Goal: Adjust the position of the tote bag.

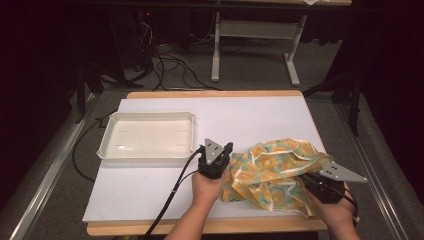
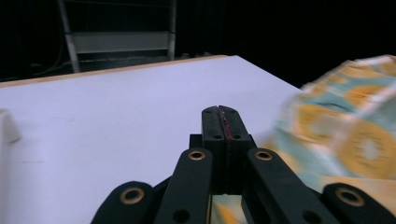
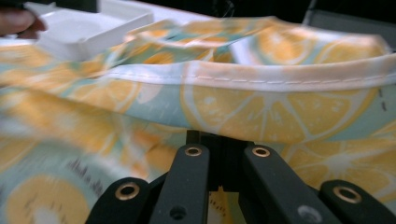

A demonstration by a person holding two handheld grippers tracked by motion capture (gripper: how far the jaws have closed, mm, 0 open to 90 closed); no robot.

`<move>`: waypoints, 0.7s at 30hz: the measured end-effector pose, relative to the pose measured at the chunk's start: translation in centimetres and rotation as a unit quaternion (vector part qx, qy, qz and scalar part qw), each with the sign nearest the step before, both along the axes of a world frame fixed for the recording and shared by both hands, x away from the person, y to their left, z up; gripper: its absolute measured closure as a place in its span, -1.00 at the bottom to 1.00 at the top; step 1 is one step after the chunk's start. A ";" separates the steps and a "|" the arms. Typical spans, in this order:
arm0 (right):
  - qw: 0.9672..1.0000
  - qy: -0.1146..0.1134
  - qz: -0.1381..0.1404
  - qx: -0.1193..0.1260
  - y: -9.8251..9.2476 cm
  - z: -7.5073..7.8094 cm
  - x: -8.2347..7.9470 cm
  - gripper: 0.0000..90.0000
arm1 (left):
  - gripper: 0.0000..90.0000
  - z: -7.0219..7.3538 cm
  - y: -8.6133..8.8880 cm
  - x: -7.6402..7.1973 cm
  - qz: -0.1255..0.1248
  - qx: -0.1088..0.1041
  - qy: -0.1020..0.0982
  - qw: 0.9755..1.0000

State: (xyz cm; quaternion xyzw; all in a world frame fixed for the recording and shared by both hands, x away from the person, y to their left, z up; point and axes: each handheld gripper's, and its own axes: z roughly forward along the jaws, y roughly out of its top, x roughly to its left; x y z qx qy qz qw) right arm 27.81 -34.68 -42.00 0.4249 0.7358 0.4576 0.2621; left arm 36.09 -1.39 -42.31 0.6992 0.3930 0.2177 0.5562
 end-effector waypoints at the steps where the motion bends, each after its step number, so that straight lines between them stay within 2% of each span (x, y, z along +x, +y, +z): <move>1: 1.000 -0.003 -0.006 0.003 -0.3 0.1 0.0 1.00 | 1.00 -0.1 0.5 0.0 0.004 0.001 -0.001 1.000; 3: 1.000 -0.009 -0.018 0.011 -1.2 0.5 0.2 1.00 | 1.00 -0.3 0.9 -0.2 0.004 -0.001 0.003 1.000; 5: 1.000 -0.009 -0.023 0.012 -1.4 0.7 0.6 1.00 | 1.00 -0.1 0.7 -0.7 -0.013 -0.008 0.004 1.000; 6: 1.000 -0.013 -0.023 0.010 -1.3 0.9 0.9 1.00 | 1.00 0.1 0.4 -1.1 -0.024 -0.016 -0.004 1.000; 7: 1.000 -0.017 -0.022 0.006 -1.1 1.1 1.2 1.00 | 0.70 0.5 0.0 -1.4 -0.042 -0.025 -0.009 0.999; 9: 1.000 -0.023 -0.018 0.002 -0.3 1.4 1.7 1.00 | 0.35 1.4 -1.0 -1.9 -0.068 -0.040 -0.013 0.997; 10: 1.000 -0.025 -0.017 0.001 0.1 1.6 2.0 1.00 | 0.24 1.9 -1.3 -2.2 -0.077 -0.044 -0.026 0.996; 11: 1.000 -0.028 -0.014 -0.003 0.5 1.7 2.3 1.00 | 0.13 2.3 -1.7 -2.4 -0.086 -0.053 -0.030 0.994; 14: 0.999 -0.032 -0.004 -0.013 1.7 1.9 3.0 1.00 | -0.13 3.6 -2.7 -3.0 -0.116 -0.062 -0.040 0.991; 16: 0.999 -0.030 -0.002 -0.013 2.4 2.0 3.5 1.00 | -0.24 3.9 -3.7 -3.3 -0.143 -0.049 -0.038 0.988; 17: 0.999 -0.031 0.002 -0.015 2.7 2.0 3.7 1.00 | -0.29 3.7 -4.5 -3.5 -0.155 -0.029 -0.037 0.987; 21: 0.999 -0.033 0.005 -0.012 3.4 2.2 4.3 1.00 | -0.41 1.7 -6.4 -3.6 -0.163 0.038 -0.030 0.985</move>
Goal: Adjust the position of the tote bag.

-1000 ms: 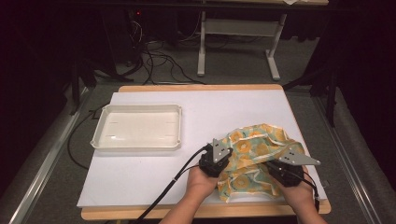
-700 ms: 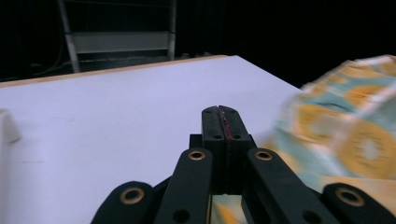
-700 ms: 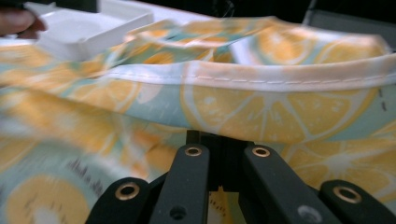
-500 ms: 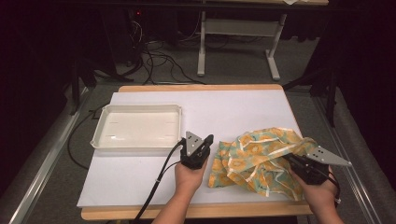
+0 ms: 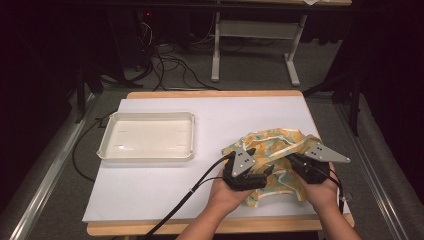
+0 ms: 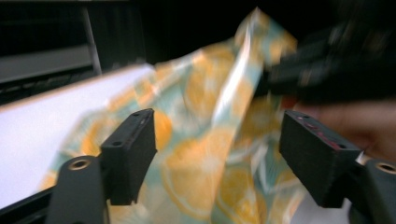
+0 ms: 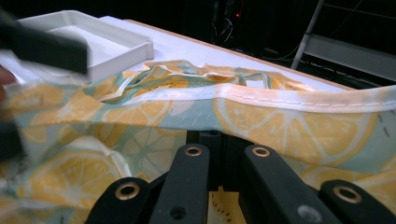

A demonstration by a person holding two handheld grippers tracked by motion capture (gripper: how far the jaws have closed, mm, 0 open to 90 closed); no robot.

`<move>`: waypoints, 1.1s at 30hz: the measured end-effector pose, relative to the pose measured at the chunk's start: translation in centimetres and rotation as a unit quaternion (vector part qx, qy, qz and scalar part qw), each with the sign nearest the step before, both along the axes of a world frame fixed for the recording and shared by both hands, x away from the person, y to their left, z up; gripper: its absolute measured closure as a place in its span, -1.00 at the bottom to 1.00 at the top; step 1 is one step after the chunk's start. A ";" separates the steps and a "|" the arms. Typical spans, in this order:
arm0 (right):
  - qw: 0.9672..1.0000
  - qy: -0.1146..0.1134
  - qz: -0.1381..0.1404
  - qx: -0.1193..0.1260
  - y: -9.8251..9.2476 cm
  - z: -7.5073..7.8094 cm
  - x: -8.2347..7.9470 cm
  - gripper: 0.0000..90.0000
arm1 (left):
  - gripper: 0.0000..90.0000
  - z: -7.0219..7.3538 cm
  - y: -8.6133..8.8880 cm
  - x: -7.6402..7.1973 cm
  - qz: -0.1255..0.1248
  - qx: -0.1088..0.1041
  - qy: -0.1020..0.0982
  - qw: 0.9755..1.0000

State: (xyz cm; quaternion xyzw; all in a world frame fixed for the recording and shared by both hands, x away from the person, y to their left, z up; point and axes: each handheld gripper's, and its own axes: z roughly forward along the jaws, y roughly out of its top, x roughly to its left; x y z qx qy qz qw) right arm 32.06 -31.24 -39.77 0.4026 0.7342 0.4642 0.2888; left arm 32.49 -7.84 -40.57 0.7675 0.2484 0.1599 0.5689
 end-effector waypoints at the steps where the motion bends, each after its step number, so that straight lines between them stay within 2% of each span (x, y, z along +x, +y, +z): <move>1: 1.000 -0.001 0.001 0.000 0.0 0.1 0.0 1.00 | -0.41 -0.6 -0.3 0.0 0.013 0.022 -0.010 1.000; 3: 1.000 -0.004 0.005 0.001 0.1 0.1 0.0 1.00 | -0.35 -1.2 -0.6 0.3 0.030 0.044 -0.020 0.998; 4: 1.000 -0.003 0.005 0.003 0.2 0.2 -0.1 1.00 | -0.25 -1.4 -0.7 0.4 0.042 0.054 -0.029 0.997; 6: 1.000 -0.003 0.008 0.002 0.2 0.1 -0.2 1.00 | 0.02 -1.5 -0.5 0.6 0.057 0.059 -0.041 0.996; 9: 1.000 -0.002 0.012 0.002 0.1 0.1 -0.4 1.00 | 0.61 -1.4 -0.2 1.0 0.064 0.059 -0.042 0.995; 11: 1.000 0.000 0.015 0.002 0.1 -0.1 -0.6 1.00 | 0.97 -0.9 0.2 1.2 0.070 0.047 -0.045 0.995; 12: 1.000 0.002 0.018 0.002 0.2 -0.2 -0.7 1.00 | 1.00 -0.7 0.5 1.5 0.074 0.037 -0.044 0.996; 13: 1.000 0.007 0.018 0.000 0.2 -0.5 -0.9 1.00 | 1.00 -0.3 0.9 2.0 0.078 0.018 -0.034 0.996; 14: 1.000 0.013 0.022 -0.001 0.2 -0.8 -1.1 1.00 | 1.00 0.0 1.2 2.3 0.082 0.010 -0.027 0.996; 17: 0.999 0.026 0.031 -0.006 0.1 -1.8 -2.1 1.00 | 1.00 0.5 2.2 4.0 0.105 -0.001 -0.012 0.994; 21: 0.998 0.048 0.043 -0.021 -0.9 -3.0 -3.9 1.00 | 1.00 0.0 3.0 6.2 0.134 0.008 0.015 0.991; 24: 0.997 0.064 0.037 -0.027 -2.3 -3.6 -4.6 1.00 | 1.00 -1.0 3.4 7.2 0.153 0.015 0.035 0.988; 26: 0.996 0.083 0.025 -0.024 -3.8 -4.2 -4.8 1.00 | 1.00 -2.0 3.6 7.7 0.167 0.026 0.052 0.984; 29: 0.995 0.102 0.009 -0.020 -5.5 -4.9 -4.7 1.00 | 1.00 -3.8 4.2 8.0 0.189 0.045 0.085 0.977; 30: 0.994 0.106 0.006 -0.019 -5.9 -5.1 -4.7 1.00 | 1.00 -4.3 4.4 8.0 0.189 0.052 0.092 0.976; 32: 0.993 0.121 0.008 -0.013 -6.2 -5.5 -4.6 1.00 | 0.99 -5.0 4.5 7.6 0.188 0.056 0.096 0.976; 33: 0.992 0.122 0.011 -0.016 -6.0 -5.6 -4.6 1.00 | 0.96 -5.2 4.6 7.4 0.185 0.049 0.101 0.976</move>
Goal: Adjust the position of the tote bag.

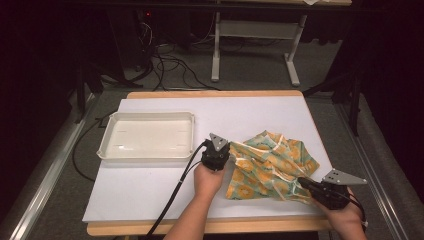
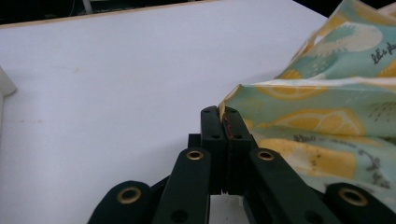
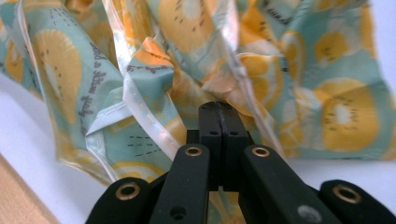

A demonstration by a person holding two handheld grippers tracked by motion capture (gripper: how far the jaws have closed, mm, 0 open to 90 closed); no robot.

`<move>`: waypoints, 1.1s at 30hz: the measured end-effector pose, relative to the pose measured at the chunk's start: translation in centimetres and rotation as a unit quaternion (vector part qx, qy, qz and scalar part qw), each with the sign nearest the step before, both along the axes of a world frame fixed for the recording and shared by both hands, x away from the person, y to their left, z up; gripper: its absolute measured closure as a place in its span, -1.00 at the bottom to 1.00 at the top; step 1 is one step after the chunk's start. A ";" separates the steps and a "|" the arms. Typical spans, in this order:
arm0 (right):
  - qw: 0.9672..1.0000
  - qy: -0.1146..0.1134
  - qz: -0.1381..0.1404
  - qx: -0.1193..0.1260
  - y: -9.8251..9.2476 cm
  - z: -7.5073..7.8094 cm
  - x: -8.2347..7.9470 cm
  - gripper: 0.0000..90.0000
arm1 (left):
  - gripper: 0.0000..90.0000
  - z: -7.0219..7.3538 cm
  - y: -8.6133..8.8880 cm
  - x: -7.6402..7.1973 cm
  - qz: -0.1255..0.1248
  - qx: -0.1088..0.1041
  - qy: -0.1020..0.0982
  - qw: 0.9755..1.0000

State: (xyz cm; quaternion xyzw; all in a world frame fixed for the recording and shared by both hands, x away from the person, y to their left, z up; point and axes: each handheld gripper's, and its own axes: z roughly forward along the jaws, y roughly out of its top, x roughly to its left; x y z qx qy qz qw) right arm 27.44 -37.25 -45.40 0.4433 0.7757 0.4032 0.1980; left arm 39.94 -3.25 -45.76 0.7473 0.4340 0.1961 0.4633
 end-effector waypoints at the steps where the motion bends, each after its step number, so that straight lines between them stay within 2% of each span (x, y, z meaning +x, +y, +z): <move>1: 1.000 0.001 0.006 -0.006 0.4 -0.1 0.0 1.00 | 0.85 -0.1 0.0 -0.1 -0.006 -0.007 0.010 1.000; 2: 1.000 0.005 0.012 -0.008 0.9 -0.1 -0.1 1.00 | 0.71 0.0 0.0 -0.3 -0.010 -0.008 0.014 1.000; 6: 0.998 0.008 0.048 -0.030 3.5 -0.4 0.4 1.00 | 0.23 0.8 0.7 -1.1 -0.007 -0.032 0.003 0.999; 8: 0.997 0.005 0.065 -0.044 4.9 -0.4 0.7 1.00 | 0.06 1.5 1.2 -1.6 0.000 -0.045 -0.006 0.999; 11: 0.996 0.006 0.075 -0.046 6.2 -0.2 1.1 1.00 | -0.06 2.9 2.1 -2.4 -0.002 -0.062 -0.030 0.998; 16: 0.996 0.002 0.084 -0.039 7.8 0.0 1.6 1.00 | -0.09 4.7 3.1 -3.7 -0.004 -0.083 -0.063 0.995; 18: 0.996 0.003 0.085 -0.041 8.1 0.0 1.9 1.00 | -0.09 5.6 3.6 -4.4 0.000 -0.097 -0.077 0.992; 20: 0.996 0.002 0.080 -0.040 8.4 0.0 2.1 1.00 | 0.07 6.1 3.8 -5.1 -0.008 -0.107 -0.090 0.990; 21: 0.996 0.001 0.079 -0.037 8.4 0.0 2.3 1.00 | 0.18 6.4 3.6 -5.6 -0.022 -0.111 -0.093 0.989; 22: 0.996 0.003 0.078 -0.036 8.4 0.0 2.4 1.00 | 0.38 6.5 3.3 -6.0 -0.038 -0.114 -0.096 0.988; 24: 0.997 0.002 0.076 -0.034 8.5 -0.1 2.5 1.00 | 0.60 6.4 2.2 -7.1 -0.068 -0.110 -0.095 0.987; 25: 0.997 0.001 0.075 -0.034 8.6 -0.1 2.5 1.00 | 0.66 6.2 1.3 -7.6 -0.082 -0.100 -0.098 0.987; 27: 0.997 -0.003 0.074 -0.030 8.7 0.0 2.5 1.00 | 0.66 5.0 -0.6 -8.3 -0.106 -0.085 -0.086 0.987; 28: 0.997 -0.004 0.073 -0.028 8.8 0.0 2.4 1.00 | 0.59 4.5 -1.2 -8.3 -0.108 -0.077 -0.082 0.988; 30: 0.997 -0.005 0.073 -0.024 8.8 0.2 2.3 1.00 | 0.41 2.9 -2.4 -8.0 -0.114 -0.067 -0.060 0.989; 33: 0.997 -0.020 0.072 -0.015 8.5 0.8 1.9 0.88 | 0.22 1.4 -3.4 -7.8 -0.124 -0.048 -0.048 0.990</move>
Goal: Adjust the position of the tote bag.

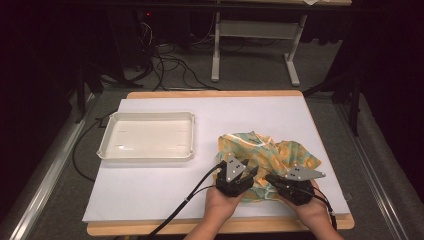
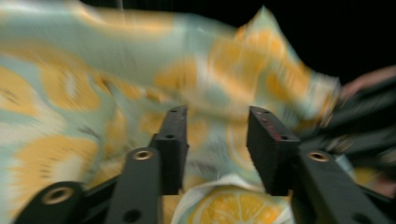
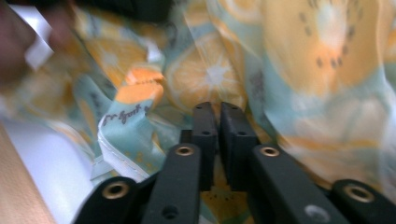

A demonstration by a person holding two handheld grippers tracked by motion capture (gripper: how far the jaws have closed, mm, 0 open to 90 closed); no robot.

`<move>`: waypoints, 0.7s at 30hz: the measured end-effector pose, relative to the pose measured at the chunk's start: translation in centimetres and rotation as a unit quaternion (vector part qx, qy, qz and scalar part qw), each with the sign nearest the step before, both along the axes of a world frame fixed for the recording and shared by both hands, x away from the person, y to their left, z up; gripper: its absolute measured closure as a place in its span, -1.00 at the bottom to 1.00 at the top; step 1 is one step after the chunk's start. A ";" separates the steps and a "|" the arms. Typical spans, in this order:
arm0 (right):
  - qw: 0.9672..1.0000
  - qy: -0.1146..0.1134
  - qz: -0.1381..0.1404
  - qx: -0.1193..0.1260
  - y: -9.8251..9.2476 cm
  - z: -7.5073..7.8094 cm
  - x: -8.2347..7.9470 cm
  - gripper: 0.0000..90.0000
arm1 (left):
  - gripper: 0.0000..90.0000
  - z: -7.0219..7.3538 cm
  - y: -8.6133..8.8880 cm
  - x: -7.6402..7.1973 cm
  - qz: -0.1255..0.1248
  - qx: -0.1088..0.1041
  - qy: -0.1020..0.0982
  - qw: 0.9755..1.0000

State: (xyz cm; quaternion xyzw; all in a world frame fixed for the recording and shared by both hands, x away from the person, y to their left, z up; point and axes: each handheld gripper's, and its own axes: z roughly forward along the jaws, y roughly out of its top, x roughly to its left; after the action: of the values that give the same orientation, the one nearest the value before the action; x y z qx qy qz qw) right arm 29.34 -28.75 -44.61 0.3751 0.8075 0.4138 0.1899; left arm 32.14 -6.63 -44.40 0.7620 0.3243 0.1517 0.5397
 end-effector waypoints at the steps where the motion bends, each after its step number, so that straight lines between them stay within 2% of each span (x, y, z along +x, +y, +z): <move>1: 1.000 -0.005 0.001 0.003 -0.1 0.3 -0.2 0.84 | 0.13 -0.4 -0.3 0.0 0.002 0.010 -0.003 1.000; 5: 0.999 -0.046 -0.001 0.014 -1.1 2.5 -1.1 0.72 | -0.12 -0.9 -0.5 0.5 0.005 0.007 0.008 1.000; 8: 0.997 -0.075 -0.018 0.008 -1.6 4.0 -1.0 0.58 | -0.18 -1.2 -0.7 0.6 0.000 0.008 0.013 1.000; 11: 0.996 -0.077 -0.044 0.000 -1.9 4.4 0.1 0.33 | -0.25 -1.4 -0.9 0.8 -0.005 0.010 0.020 1.000; 13: 0.995 -0.070 -0.063 -0.016 -2.2 3.9 1.3 0.20 | -0.28 -1.7 -1.2 0.9 -0.009 0.017 0.026 0.999; 15: 0.995 -0.057 -0.074 -0.021 -2.6 3.1 2.5 0.08 | -0.28 -1.8 -1.3 0.8 -0.007 0.019 0.022 1.000; 16: 0.996 -0.045 -0.079 -0.023 -2.6 2.6 3.1 0.01 | -0.20 -1.8 -1.4 0.8 -0.008 0.020 0.018 1.000; 19: 0.995 -0.025 -0.080 -0.052 -2.5 1.1 4.3 -0.06 | 0.21 -1.9 -1.4 0.4 -0.010 0.030 0.005 0.999; 21: 0.995 -0.019 -0.085 -0.048 -2.4 0.7 4.7 -0.01 | 0.52 -2.0 -1.4 0.2 -0.013 0.031 -0.002 0.999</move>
State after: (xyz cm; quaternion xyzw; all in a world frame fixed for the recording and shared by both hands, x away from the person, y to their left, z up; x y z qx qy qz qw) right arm 34.07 -31.17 -43.96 0.4245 0.7879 0.3642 0.2577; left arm 32.32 -7.99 -46.39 0.7822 0.3089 0.1560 0.5181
